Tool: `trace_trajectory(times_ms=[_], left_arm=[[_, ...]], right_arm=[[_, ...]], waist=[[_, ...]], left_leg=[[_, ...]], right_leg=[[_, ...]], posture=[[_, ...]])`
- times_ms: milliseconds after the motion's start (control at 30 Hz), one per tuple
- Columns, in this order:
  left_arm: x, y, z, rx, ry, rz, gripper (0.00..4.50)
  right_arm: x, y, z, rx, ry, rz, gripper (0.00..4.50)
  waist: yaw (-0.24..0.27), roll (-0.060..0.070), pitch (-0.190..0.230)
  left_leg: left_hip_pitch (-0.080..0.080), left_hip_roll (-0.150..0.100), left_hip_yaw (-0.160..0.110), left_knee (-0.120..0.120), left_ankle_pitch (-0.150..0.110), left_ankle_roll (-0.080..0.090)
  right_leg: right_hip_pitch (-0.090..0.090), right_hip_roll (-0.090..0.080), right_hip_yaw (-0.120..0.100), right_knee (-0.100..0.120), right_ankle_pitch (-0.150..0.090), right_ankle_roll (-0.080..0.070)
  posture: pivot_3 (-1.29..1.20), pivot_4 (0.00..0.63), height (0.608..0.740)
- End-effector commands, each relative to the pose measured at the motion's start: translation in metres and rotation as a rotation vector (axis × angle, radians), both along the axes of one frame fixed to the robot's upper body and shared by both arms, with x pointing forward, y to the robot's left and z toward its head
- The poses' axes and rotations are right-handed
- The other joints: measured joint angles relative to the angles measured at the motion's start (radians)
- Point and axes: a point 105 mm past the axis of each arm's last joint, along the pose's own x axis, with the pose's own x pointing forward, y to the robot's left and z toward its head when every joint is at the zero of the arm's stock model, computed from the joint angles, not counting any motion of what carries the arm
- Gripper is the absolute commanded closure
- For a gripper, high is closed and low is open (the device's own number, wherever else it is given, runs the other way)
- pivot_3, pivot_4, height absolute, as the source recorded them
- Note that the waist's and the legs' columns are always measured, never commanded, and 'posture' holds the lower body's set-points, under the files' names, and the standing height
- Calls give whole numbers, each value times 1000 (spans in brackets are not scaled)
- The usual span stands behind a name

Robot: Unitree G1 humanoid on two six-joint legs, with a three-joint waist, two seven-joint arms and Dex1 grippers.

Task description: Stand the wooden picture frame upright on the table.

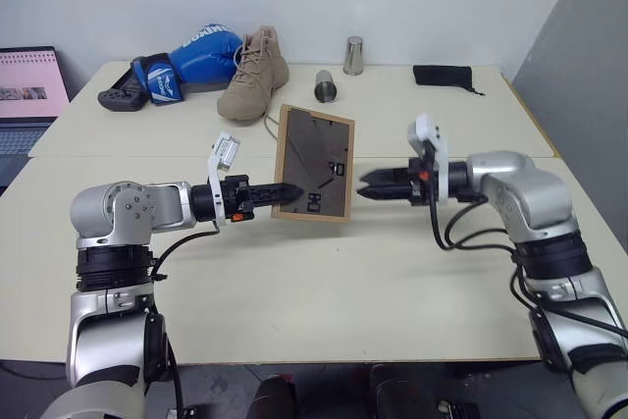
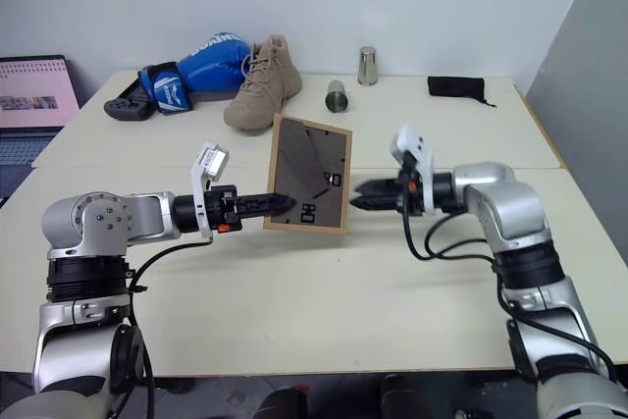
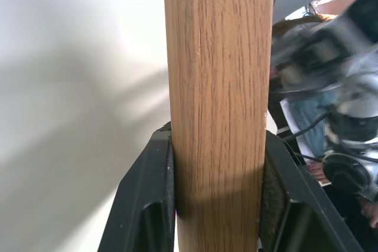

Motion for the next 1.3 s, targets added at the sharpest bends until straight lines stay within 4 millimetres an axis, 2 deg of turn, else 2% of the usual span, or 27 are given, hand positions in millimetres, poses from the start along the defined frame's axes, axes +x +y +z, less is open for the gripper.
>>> trace_trajectory(times_ms=[33,200,433,533,667,833,1033,1067,1133,1200,1300], left_arm=[[-4,-8,24,-28,-119,-14,3203],[-9,-10,24,-28,-131,-17,3203],[-12,-7,28,-25,-144,-9,3203],[-12,-6,27,-22,-143,-3,3203],[-10,-3,27,-17,-142,11,3203],[-10,1,25,-8,-133,20,3203],[-13,1,24,-16,-126,14,3203],[-15,1,24,-22,-115,7,3203],[-21,2,23,-61,-51,-16,3203],[-26,3,22,-92,11,-40,3203],[-35,7,11,-106,105,-77,3203]], right_arm=[[4,15,26,67,-40,4,1771],[26,20,18,3,-112,-81,620],[26,26,19,21,-113,-53,620],[13,34,24,52,-103,27,620],[-29,41,32,86,-47,256,620],[-39,32,32,81,-2,296,620],[-25,13,22,42,3,207,620],[-16,4,17,22,-12,145,620],[0,-34,3,-57,-51,17,620],[1,-62,-6,-123,-66,-24,620],[5,-86,-19,-222,-172,-73,620]], waist=[[0,0,0],[6,0,0],[10,0,0],[11,0,0],[13,0,0],[16,0,0],[15,0,0],[15,0,0],[16,0,0],[23,0,0],[24,-1,1]], left_leg=[[0,0,0,0,0,0],[-1,-1,0,0,0,0],[-1,-1,1,0,0,0],[-1,0,1,0,0,0],[-2,-1,1,-1,0,0],[-1,-1,0,-1,0,0],[-1,0,0,0,0,0],[-1,0,1,0,0,0],[-1,0,1,0,0,0],[-2,-1,1,0,0,0],[-3,-2,1,0,0,0]], right_leg=[[0,0,0,0,0,0],[0,-1,0,-1,0,0],[0,-1,0,-1,0,0],[0,-1,0,-1,0,0],[-1,-1,0,-1,0,0],[-1,-1,-1,-1,0,0],[-1,-1,-1,-1,0,0],[-1,-1,-1,-1,0,0],[-1,-1,-1,-1,0,0],[0,-1,-1,-2,0,0],[0,-1,0,-4,0,0]], posture=[[0,150,740],[0,150,740],[0,150,740],[0,150,740],[0,150,740],[0,150,740],[0,150,740],[0,150,740],[0,150,740],[0,150,740],[0,150,740]])
